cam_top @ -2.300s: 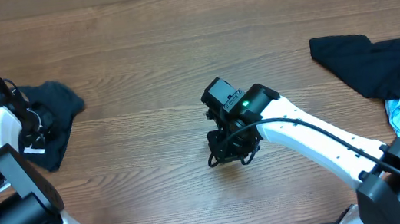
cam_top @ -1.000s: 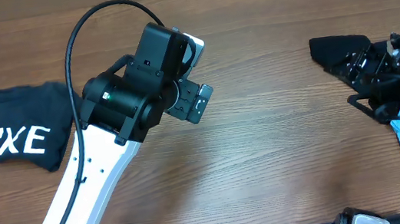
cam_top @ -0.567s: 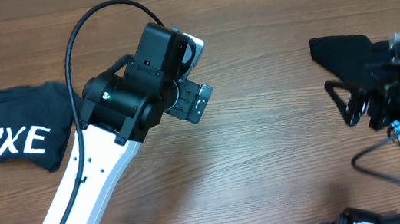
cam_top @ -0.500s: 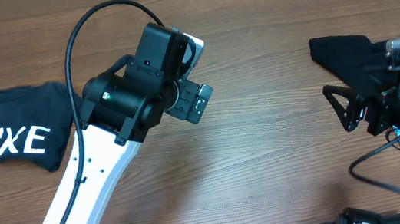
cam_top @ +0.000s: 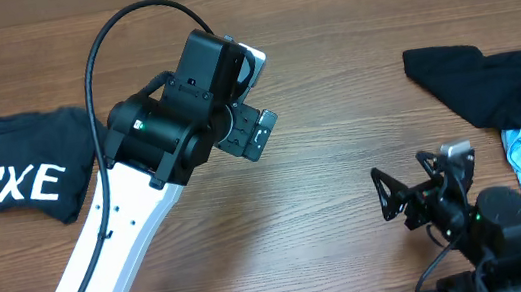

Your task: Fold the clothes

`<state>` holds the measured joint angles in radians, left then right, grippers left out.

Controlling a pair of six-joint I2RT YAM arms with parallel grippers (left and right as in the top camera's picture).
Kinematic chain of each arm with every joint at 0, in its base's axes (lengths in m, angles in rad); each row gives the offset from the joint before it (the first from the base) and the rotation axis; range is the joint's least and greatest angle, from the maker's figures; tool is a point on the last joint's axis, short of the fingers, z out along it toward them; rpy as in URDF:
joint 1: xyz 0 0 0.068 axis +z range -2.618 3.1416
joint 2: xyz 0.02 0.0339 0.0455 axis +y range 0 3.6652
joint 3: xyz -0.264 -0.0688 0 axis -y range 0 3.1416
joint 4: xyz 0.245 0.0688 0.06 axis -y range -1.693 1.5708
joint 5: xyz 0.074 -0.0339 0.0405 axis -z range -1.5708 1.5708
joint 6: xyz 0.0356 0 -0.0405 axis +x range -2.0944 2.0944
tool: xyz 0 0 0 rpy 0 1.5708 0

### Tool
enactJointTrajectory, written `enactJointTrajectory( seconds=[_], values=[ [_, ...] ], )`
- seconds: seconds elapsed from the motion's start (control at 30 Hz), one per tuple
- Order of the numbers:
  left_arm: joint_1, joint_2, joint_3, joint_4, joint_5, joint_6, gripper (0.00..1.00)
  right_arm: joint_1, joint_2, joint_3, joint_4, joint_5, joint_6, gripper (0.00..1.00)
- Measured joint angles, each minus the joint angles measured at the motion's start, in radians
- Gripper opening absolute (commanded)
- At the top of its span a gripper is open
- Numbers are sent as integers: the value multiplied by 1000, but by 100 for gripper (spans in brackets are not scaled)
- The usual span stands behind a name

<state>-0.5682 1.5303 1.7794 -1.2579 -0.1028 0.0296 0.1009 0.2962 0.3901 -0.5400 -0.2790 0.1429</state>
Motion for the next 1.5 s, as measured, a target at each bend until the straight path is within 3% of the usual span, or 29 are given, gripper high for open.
enactJointTrajectory(
  seconds=[0.23, 0.9, 1.07, 1.23, 1.3, 1.5],
  values=[
    [0, 0, 0, 0, 0, 0, 100, 6, -226, -253, 89, 24, 14, 100],
    [-6, -2, 0, 0, 0, 0, 100, 26, -276, -259, 110, 24, 14, 100],
    [11, -129, -90, 8, -21, 1, 100, 26, -276, -259, 110, 24, 14, 100],
    [326, -462, -489, 487, 209, 0, 100, 26, -279, -260, 113, 24, 14, 100],
    [440, -593, -682, 609, 311, 0, 100, 26, -280, -260, 114, 25, 14, 100],
    [511, -1029, -1167, 727, 307, -43, 100, 26, -280, -260, 113, 24, 14, 100]
  ],
)
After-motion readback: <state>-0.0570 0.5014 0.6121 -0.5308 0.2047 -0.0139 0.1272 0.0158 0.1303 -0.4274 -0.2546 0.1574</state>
